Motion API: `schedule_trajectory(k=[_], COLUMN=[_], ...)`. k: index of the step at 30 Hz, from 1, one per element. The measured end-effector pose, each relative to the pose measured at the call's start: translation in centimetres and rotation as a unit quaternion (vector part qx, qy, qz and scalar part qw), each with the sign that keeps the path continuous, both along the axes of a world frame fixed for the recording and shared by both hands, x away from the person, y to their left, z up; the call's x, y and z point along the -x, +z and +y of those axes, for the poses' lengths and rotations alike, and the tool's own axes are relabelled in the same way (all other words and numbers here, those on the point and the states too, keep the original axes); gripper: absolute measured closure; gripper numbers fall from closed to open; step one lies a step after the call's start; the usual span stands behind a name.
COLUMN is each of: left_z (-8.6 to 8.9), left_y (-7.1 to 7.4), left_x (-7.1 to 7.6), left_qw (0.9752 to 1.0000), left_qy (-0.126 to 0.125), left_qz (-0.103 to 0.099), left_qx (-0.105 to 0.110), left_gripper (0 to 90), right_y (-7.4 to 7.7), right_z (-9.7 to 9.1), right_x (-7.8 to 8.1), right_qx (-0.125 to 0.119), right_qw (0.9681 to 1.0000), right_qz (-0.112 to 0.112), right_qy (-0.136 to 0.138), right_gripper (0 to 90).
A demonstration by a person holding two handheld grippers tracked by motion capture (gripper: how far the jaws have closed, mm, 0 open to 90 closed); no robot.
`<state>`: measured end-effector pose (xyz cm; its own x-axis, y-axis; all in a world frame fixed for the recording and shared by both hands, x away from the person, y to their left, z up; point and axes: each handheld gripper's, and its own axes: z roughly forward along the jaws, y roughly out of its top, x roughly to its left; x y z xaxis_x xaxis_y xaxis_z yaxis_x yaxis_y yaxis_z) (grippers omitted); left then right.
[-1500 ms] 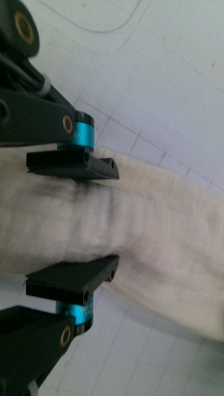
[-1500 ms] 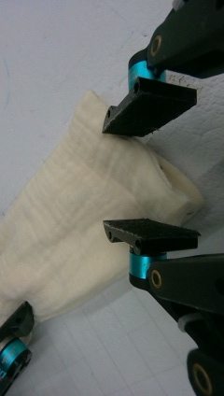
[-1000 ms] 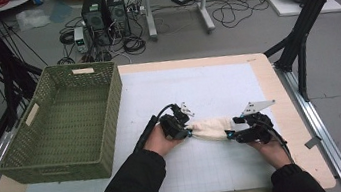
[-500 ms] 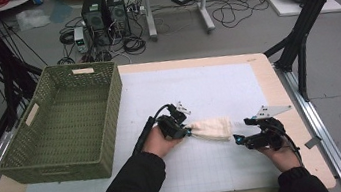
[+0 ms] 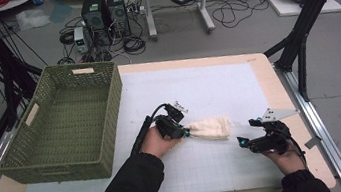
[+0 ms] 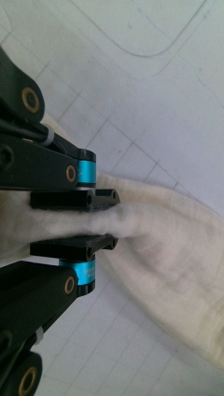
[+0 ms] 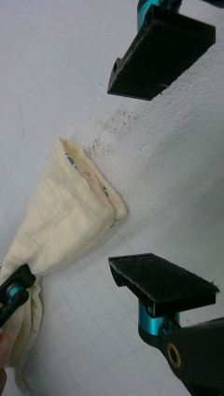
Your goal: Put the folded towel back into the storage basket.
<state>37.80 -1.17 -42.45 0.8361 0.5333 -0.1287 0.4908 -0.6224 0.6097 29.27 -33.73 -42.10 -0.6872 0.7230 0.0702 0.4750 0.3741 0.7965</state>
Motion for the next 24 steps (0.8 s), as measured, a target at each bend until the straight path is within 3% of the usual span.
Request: schedule_trajectory(k=[14, 24], left_z=[1.5, 3.1], left_y=[0.4, 1.1], left_x=[0.2, 0.3], left_qw=[0.9987, 0.9966], left_qy=[0.029, 0.032], left_qz=[0.021, 0.041], left_qx=[0.035, 0.064], left_gripper=[79.7, 79.7], right_y=[0.1, -0.2], right_z=[-0.1, 0.1], right_x=[0.0, -0.1], right_qx=[-0.007, -0.004], right_qw=[0.9999, 0.9999], right_qz=[-0.008, -0.011], right_qy=[0.002, 0.007], right_gripper=[14.1, 13.7])
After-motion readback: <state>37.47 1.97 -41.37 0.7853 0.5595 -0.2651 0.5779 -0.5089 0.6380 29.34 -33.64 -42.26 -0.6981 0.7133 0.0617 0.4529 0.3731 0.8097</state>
